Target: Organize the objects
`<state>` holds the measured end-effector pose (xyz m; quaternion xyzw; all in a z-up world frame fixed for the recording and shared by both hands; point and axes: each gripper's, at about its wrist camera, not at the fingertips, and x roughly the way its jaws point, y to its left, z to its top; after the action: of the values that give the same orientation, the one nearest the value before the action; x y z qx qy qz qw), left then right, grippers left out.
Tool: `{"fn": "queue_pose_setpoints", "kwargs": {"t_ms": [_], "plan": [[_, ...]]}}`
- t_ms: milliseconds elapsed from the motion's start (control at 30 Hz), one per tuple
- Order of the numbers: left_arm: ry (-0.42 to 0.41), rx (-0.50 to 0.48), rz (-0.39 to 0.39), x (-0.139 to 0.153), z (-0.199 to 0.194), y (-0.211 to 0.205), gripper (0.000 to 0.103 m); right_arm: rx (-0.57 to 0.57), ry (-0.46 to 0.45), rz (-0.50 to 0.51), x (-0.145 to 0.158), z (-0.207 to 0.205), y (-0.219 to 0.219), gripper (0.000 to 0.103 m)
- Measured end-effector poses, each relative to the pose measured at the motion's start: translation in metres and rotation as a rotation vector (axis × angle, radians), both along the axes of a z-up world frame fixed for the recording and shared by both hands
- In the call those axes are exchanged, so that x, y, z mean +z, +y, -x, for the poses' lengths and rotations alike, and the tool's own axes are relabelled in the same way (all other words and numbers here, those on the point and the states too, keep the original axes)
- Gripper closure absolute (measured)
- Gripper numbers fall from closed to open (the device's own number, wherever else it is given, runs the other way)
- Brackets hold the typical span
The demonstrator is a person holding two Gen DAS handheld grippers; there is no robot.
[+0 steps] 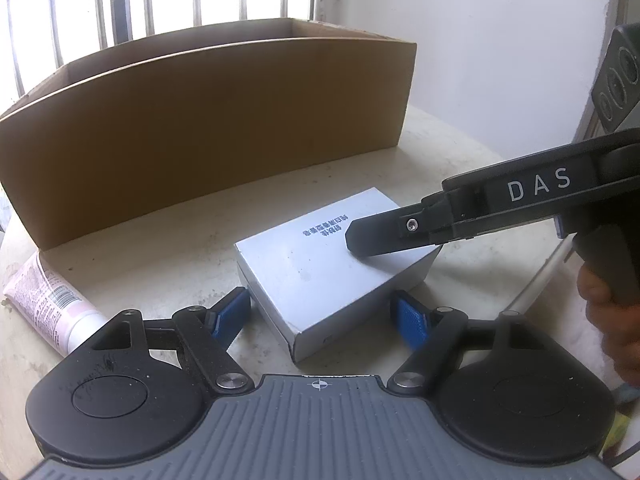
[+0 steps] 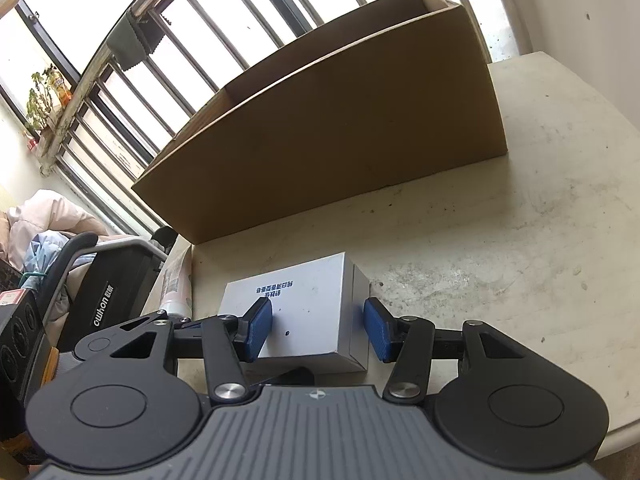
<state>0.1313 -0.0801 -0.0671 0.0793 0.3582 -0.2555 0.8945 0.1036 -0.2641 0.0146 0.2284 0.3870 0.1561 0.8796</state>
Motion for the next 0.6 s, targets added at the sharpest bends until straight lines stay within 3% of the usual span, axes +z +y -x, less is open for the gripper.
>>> {"fn": "queue_pose_setpoints", "kwargs": {"t_ms": [600], "plan": [[0.014,0.006,0.009,0.0029,0.0038,0.0013,0.026,-0.001,0.009,-0.015,0.0006,0.0006,-0.0009,0.048]]}}
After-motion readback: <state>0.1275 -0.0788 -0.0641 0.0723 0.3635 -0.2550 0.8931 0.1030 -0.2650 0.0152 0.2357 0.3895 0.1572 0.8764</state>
